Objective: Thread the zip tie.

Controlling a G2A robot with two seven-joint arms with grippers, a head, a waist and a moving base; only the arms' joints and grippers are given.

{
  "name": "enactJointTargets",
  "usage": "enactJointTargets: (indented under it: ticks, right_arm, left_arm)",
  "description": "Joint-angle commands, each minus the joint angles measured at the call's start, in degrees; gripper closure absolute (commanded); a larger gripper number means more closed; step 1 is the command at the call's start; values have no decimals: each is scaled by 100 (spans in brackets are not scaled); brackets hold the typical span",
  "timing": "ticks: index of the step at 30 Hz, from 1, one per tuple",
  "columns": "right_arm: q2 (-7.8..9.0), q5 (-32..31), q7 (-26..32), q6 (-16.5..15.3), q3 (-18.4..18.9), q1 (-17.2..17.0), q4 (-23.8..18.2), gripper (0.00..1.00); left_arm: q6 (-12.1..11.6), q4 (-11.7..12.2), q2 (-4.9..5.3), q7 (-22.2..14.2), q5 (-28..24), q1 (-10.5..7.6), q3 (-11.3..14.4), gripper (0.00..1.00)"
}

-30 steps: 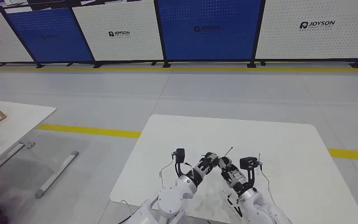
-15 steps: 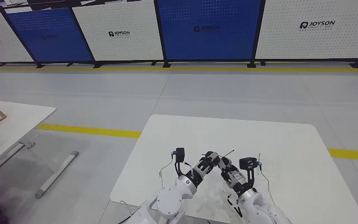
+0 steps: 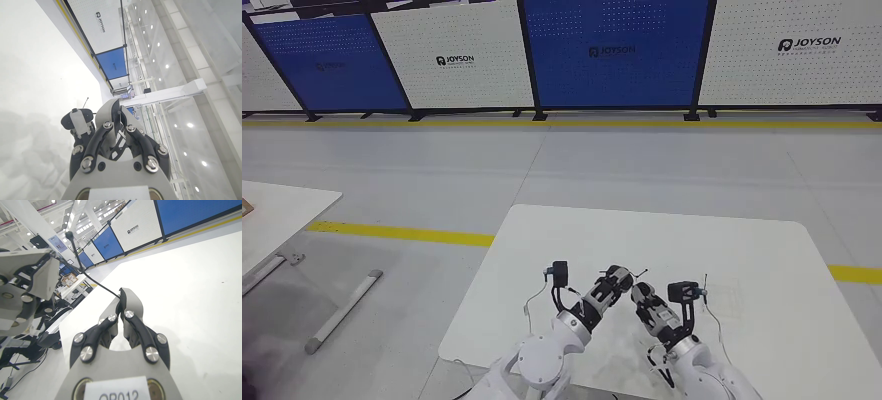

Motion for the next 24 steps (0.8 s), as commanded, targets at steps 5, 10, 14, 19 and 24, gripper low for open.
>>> enactJointTargets:
  ticks: [5,10,14,19,24]
  right_arm:
    - [-14,-3,7,28,-55,56,58,100]
    - [-19,-4,5,41,-69,71,70,100]
    - [-22,2,15,48,-77,82,83,100]
    - [-25,19,-8,32,-82,88,91,100]
    - [-25,33,-7,6,-83,94,103,100]
  left_arm:
    - [-58,-53,5,-19,-35,21,-42,100]
    - [-100,-125,12,-58,-32,71,-54,100]
    - [-136,-192,19,-78,0,114,-60,100]
    - [-157,-257,28,-98,39,155,-70,100]
    - [-165,-298,30,-87,67,169,-66,100]
